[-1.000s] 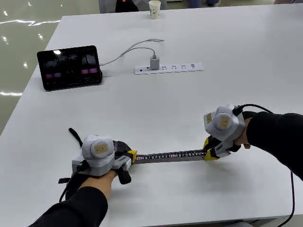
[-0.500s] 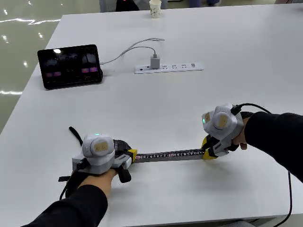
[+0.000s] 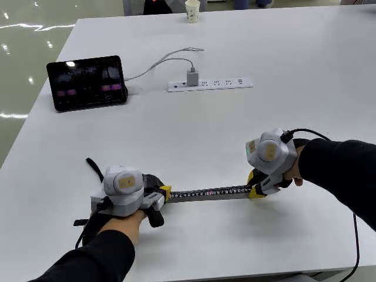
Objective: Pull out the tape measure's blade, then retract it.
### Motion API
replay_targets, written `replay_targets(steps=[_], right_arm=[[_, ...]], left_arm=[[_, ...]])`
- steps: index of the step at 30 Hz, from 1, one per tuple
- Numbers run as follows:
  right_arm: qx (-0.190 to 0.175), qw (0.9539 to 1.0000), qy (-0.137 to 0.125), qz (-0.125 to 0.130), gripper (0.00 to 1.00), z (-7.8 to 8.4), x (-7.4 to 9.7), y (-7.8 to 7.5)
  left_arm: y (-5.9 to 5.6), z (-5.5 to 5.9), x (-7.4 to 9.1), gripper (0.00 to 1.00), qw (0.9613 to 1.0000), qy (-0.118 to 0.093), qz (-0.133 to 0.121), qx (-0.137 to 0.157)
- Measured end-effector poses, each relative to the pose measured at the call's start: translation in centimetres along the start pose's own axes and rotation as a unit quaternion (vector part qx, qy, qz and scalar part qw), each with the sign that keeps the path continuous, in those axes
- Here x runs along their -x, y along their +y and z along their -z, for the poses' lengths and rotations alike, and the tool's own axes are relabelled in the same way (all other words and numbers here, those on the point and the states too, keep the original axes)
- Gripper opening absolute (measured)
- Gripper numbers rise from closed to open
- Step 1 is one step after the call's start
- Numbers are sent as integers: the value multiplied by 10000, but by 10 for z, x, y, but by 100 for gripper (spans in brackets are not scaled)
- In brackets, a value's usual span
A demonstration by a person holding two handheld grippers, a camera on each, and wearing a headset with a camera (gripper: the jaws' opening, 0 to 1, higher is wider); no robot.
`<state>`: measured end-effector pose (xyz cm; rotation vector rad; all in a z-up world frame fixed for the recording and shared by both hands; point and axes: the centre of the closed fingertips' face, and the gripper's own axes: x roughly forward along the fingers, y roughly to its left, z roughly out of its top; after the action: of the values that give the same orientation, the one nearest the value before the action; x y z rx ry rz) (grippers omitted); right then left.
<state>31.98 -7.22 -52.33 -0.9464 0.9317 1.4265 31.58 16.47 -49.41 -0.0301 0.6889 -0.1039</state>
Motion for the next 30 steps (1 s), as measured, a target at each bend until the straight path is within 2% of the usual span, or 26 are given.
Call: replay_targets(steps=[30], right_arm=[[-104,9999,15,-34,11,-14,-6,-2]], left_arm=[[-1,-1,-1,62,10000,42,13,-5]])
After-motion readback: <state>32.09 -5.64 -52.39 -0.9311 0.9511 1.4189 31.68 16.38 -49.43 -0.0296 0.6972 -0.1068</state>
